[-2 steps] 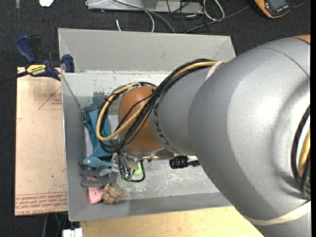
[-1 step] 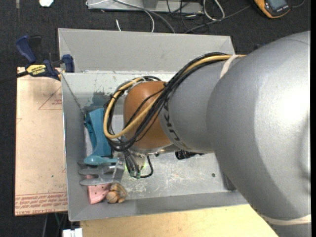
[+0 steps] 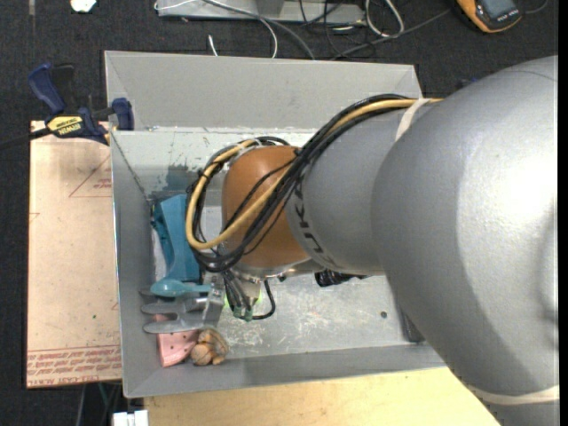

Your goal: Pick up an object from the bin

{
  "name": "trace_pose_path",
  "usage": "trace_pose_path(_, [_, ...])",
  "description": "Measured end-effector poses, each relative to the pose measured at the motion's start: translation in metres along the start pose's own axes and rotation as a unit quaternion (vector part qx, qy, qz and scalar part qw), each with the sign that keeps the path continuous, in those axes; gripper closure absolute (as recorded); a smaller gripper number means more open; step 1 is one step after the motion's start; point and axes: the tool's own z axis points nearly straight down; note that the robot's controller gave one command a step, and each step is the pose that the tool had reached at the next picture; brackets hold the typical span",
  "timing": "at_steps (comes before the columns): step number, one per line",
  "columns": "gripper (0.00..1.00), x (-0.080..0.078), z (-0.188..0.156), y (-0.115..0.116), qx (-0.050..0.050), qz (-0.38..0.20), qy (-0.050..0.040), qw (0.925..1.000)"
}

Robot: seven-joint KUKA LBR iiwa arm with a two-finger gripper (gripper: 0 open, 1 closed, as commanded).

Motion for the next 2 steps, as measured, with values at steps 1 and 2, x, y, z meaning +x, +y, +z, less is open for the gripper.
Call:
trace_pose_path(1, [1.0,-0.004,0.029,-0.005,-0.002,-0.045,-0.0021,0.999])
trace_pose_path(2, [1.0,0.001,0.044,-0.01,-0.008,-0.089,-0.0202,0.9958])
